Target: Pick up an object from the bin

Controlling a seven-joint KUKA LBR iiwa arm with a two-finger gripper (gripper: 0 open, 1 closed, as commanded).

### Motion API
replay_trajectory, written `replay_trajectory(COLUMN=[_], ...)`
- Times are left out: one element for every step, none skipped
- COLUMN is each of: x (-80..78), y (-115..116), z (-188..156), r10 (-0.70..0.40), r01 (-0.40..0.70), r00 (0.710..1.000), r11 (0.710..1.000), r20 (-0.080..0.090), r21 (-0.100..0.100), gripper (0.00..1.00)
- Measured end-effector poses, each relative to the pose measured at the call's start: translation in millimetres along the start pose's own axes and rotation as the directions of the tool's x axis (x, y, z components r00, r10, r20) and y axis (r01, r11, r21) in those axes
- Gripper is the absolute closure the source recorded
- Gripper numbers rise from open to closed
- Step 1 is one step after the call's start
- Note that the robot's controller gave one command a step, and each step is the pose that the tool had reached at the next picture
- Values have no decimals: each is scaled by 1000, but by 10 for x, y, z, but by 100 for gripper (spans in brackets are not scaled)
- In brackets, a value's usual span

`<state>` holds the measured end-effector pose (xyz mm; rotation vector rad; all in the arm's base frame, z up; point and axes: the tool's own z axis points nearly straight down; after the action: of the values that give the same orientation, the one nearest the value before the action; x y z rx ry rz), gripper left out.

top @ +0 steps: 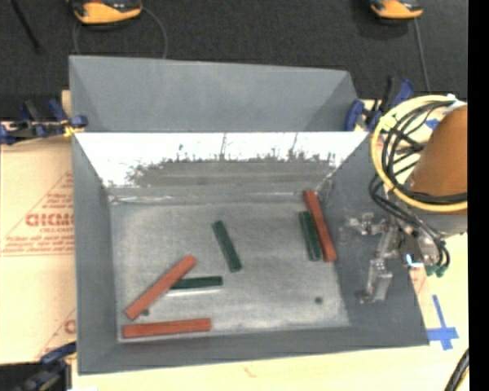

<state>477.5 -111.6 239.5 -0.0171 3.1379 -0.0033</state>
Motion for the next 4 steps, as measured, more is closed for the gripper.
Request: replay_trajectory(x=[-453, -887, -1556, -1266], y=[215, 308, -279, 35], z=[1533, 379, 1217, 1663], r10=[-134, -228, -370, -758], r01=[134, 228, 370, 758], r00=[991, 974, 929, 652], r11=[991, 974, 929, 652], r20=[-5, 11, 1, 3], r21=[-3, 3, 1, 4], gripper=[0, 0, 0, 0])
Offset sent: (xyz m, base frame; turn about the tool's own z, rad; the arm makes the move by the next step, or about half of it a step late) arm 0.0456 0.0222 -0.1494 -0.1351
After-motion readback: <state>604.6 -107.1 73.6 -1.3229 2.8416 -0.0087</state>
